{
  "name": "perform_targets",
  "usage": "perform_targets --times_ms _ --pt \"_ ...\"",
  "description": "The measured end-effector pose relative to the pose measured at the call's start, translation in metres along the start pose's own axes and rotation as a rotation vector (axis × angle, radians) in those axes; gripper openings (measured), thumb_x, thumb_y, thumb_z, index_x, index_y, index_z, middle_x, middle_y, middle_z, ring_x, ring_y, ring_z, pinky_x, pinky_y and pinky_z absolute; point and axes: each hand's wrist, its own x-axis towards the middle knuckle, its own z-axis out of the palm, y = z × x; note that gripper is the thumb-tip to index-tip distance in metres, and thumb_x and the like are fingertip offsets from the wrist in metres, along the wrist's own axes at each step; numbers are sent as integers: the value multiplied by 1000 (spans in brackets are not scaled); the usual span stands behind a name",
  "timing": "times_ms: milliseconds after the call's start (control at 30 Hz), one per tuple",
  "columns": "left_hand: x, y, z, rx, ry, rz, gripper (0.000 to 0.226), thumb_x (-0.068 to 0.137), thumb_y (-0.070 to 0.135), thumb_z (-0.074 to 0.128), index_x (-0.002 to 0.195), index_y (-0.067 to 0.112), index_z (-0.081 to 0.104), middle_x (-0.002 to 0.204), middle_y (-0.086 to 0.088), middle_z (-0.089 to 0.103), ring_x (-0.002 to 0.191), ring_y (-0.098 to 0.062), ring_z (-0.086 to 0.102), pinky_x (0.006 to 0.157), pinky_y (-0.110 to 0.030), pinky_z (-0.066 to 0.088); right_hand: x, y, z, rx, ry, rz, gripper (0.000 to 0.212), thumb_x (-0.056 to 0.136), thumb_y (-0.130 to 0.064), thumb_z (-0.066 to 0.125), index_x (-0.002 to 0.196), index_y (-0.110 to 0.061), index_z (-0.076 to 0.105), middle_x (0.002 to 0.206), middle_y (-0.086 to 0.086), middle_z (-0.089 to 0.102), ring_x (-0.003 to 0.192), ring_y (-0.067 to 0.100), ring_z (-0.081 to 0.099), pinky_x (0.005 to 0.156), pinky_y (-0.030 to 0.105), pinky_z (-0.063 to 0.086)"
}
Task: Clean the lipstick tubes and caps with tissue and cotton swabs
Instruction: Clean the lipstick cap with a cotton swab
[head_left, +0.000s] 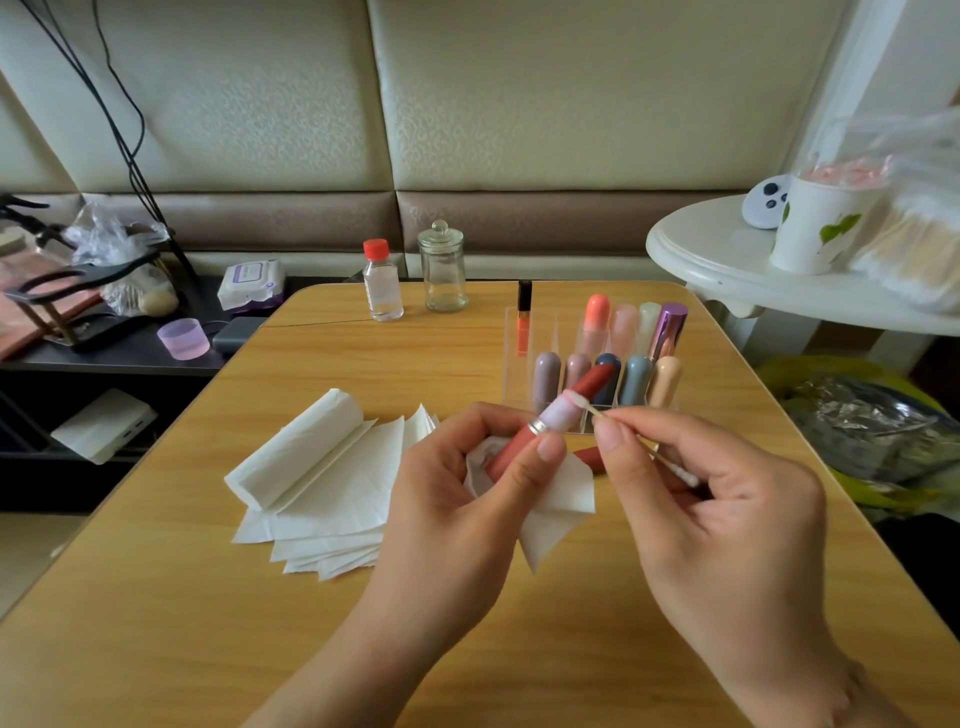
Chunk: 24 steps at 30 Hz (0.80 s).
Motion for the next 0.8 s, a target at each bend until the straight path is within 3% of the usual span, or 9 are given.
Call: perform_targets --times_ms 100,200,333,500,700,800 --pt "0 -4 -1 48 46 44 9 79 29 72 81 25 65 70 10 66 60 -2 54 54 -16 42 -1 0 0 -23 -10 -7 10 90 -18 69 94 -26 73 63 -6 70 54 9 63 50 24 49" --pt "-1 -5 -2 61 54 73 16 78 34 76 83 27 62 77 5 69 65 -5 56 57 -20 43 -2 2 -1 -45 -31 -3 9 91 -20 68 93 -19 77 61 -8 67 51 9 60 48 22 46" --pt "-1 -4 -2 -10 43 45 15 82 27 72 86 17 61 69 11 64 58 0 52 55 -12 39 -2 3 -2 -57 -61 -4 11 91 -19 69 91 -14 78 58 -16 60 49 3 54 50 10 37" --pt "-1 7 5 -166 17 -56 19 87 15 67 85 2 53 56 11 60 47 3 51 45 -9 38 -3 5 -3 -52 -78 -18 10 89 -16 69 86 -13 78 55 -10 59 46 7 52 47 13 36" --pt "-2 6 2 -257 4 -244 30 84 43 53 74 16 61 63 2 49 52 -11 42 47 -21 32 -3 -1 -1 37 -16 -73 6 93 -17 66 91 -19 71 56 -5 59 48 9 51 44 15 36" --pt "-4 4 3 -256 -18 -302 33 82 50 51 72 24 69 66 -3 53 58 -17 46 54 -29 34 -3 1 3 7 -64 -62 8 94 -15 67 91 -13 74 56 -17 53 46 1 47 48 10 33"
